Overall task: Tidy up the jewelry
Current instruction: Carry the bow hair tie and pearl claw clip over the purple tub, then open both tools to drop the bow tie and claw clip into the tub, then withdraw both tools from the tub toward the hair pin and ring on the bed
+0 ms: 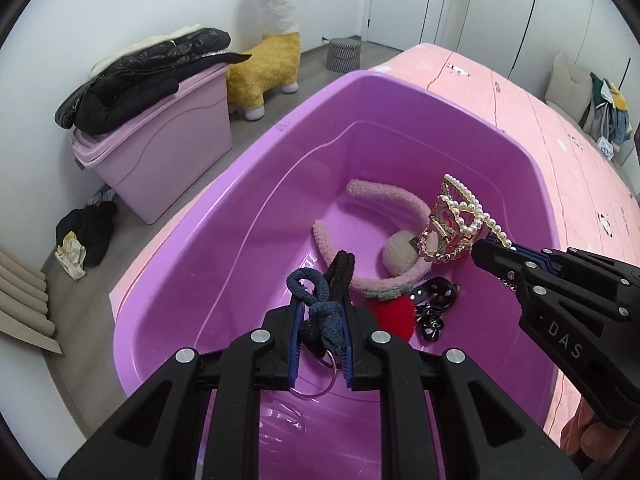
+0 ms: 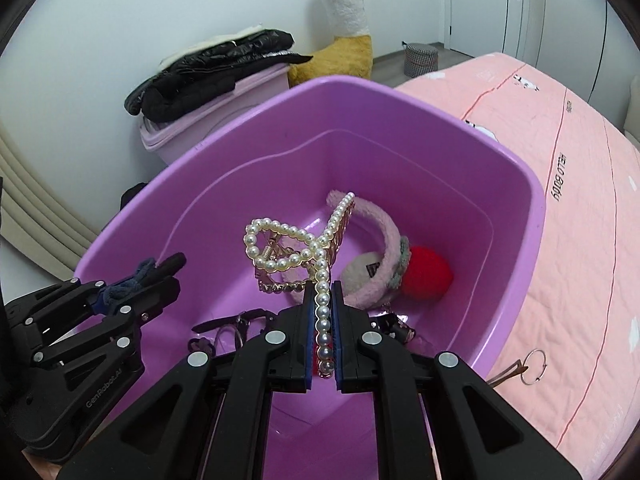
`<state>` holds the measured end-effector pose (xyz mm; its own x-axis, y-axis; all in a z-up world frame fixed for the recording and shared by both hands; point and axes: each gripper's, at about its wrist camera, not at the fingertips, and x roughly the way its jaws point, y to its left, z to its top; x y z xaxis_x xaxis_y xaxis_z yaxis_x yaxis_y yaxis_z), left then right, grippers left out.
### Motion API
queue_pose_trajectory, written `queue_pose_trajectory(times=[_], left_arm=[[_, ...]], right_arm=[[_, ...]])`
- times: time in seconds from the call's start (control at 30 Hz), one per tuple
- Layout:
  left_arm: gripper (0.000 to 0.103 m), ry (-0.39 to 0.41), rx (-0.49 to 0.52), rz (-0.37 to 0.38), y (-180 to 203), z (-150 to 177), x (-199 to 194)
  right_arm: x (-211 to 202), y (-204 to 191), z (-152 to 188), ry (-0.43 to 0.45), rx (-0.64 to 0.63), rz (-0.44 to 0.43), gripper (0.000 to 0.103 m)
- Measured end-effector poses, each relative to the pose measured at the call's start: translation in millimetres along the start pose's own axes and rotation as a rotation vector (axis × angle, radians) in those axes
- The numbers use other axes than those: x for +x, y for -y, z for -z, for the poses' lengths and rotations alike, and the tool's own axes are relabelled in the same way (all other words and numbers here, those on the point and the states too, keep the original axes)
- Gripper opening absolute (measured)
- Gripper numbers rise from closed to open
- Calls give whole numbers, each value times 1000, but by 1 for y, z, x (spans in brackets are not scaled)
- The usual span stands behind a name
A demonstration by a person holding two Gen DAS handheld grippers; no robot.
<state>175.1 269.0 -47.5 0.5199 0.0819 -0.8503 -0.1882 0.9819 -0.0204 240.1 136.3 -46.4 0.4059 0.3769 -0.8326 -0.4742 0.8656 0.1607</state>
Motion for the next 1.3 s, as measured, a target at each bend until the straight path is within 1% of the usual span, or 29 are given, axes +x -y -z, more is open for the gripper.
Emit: queue_pose_trajectory(times=[0.13,0.23,0.33,0.4,0.5,0.53,0.57,0.6,0.63,0.73,0.77,0.83,0.87,1.07,1.13,1.3], left_arm=[[16,-23,-8,-8,-4,0,8],[17,-48,-15,4,-5,-1,13],[18,-52,-6,-3,-3,-1,15],[19,-63,-1,-4,-2,0,18],[29,-82,10,-12,0,0,21],[39,-81,14,-16,1,0,22],[59,-79,16,-21,2,0,22],[69,-73,14,-27,2,0,20],[78,-64,13,-21,2,0,18],[92,-57,3,-36,2,1,15],[92,-60,-3,-32,2,1,16],[92,-67,-6,-35,2,2,17],[92,-68,-7,-39,2,2,17],[92,-51,-3,-43,4,2,11],[92,-43,3,-45,5,2,8],[92,-21,12,-47,8,2,-3]], right_arm=[[12,2,-1,-36,20,18,7],[20,0,-2,-63,22,35,8],[23,2,0,-75,16,45,8],[23,3,-1,-69,24,42,8],[21,8,-1,-64,27,50,8],[20,7,-2,-63,21,58,8],[19,8,-2,-62,19,64,10],[18,8,-2,-61,19,69,17],[16,8,-2,-58,23,69,25],[13,10,-2,-45,23,73,26],[13,11,-2,-45,18,79,27],[10,10,-2,-40,11,85,33],[9,11,-2,-37,11,85,34],[1,11,-3,-20,11,81,35],[-2,10,-3,-13,9,82,38],[-16,8,-1,18,10,71,39]])
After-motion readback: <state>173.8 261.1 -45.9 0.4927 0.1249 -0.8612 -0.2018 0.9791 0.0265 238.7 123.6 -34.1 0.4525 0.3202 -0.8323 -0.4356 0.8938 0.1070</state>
